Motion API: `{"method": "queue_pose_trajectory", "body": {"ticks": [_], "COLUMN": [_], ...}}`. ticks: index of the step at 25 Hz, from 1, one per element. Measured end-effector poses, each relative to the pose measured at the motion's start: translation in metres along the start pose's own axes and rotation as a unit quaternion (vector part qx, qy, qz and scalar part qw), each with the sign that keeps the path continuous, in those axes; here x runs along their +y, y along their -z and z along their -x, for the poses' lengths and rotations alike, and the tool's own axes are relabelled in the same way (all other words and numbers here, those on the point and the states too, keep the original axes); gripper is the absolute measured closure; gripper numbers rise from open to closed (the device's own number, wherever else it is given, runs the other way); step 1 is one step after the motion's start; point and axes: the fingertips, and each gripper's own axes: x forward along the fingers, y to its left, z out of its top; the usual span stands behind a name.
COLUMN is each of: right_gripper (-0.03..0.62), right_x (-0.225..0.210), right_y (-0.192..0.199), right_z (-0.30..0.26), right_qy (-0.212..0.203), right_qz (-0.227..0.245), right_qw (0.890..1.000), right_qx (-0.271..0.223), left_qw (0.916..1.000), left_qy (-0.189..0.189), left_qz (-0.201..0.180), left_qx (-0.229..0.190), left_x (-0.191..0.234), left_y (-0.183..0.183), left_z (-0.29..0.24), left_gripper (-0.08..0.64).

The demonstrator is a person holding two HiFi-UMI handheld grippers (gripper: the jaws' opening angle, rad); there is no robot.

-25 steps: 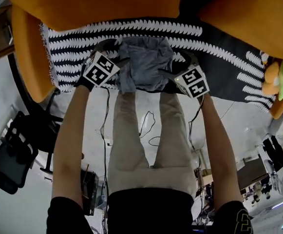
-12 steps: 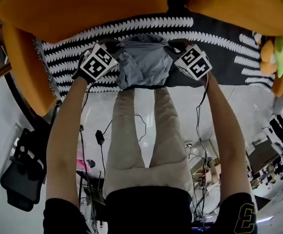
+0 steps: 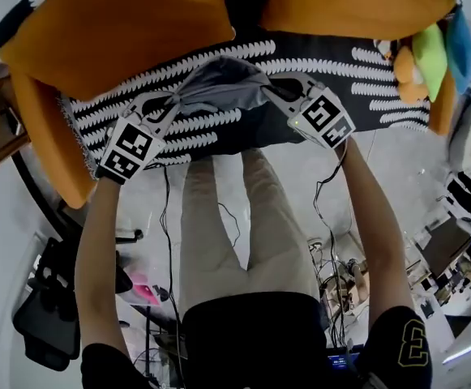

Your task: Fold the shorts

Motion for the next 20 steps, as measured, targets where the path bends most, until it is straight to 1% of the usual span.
{"method": "queue_pose_trajectory", "body": {"ticks": [2, 4, 6, 8, 10, 12, 13, 14, 16, 17, 18, 20], "right_gripper": [0.545, 0.545, 0.543, 0.543, 0.543, 0.543, 0.543, 0.543, 0.543, 0.543, 0.543, 0.543], "right_x": [-0.016, -0.031, -0.034, -0.031, -0.02, -0.002, 0.01, 0.024, 0.051, 0.066, 0.083, 0.107], "right_y": [-0.032, -0.058, -0.074, -0.071, -0.042, 0.013, 0.048, 0.086, 0.152, 0.176, 0.192, 0.201], "right_z": [0.026, 0.048, 0.061, 0.061, 0.046, 0.016, -0.002, -0.02, -0.046, -0.052, -0.054, -0.05], "right_qy": [0.028, 0.058, 0.085, 0.109, 0.121, 0.121, 0.113, 0.097, 0.054, 0.033, 0.017, 0.001], "right_qz": [0.03, 0.068, 0.1, 0.132, 0.158, 0.15, 0.141, 0.134, 0.118, 0.108, 0.096, 0.069], "right_qw": [0.999, 0.995, 0.989, 0.983, 0.979, 0.981, 0.984, 0.986, 0.988, 0.988, 0.989, 0.99], "right_qx": [-0.029, -0.052, -0.066, -0.067, -0.044, -0.019, -0.002, 0.023, 0.079, 0.101, 0.115, 0.124], "left_qw": [0.9989, 0.9961, 0.9922, 0.9879, 0.985, 0.9857, 0.9877, 0.9902, 0.9937, 0.9942, 0.9943, 0.9947], "left_qy": [-0.026, -0.051, -0.077, -0.103, -0.123, -0.125, -0.115, -0.097, -0.049, -0.027, -0.009, 0.011], "left_qz": [-0.034, -0.056, -0.072, -0.083, -0.097, -0.107, -0.105, -0.1, -0.079, -0.067, -0.055, -0.034], "left_qx": [-0.02, -0.045, -0.067, -0.081, -0.073, -0.039, -0.015, 0.012, 0.063, 0.08, 0.091, 0.097], "left_x": [0.011, 0.018, 0.02, 0.017, 0.004, -0.02, -0.035, -0.052, -0.088, -0.107, -0.126, -0.151], "left_y": [-0.036, -0.065, -0.079, -0.077, -0.053, -0.006, 0.023, 0.054, 0.108, 0.128, 0.141, 0.152], "left_z": [0.012, 0.02, 0.029, 0.029, 0.011, -0.023, -0.044, -0.066, -0.101, -0.11, -0.112, -0.103], "left_gripper": [0.525, 0.525, 0.525, 0.525, 0.523, 0.523, 0.523, 0.523, 0.523, 0.523, 0.523, 0.523]}}
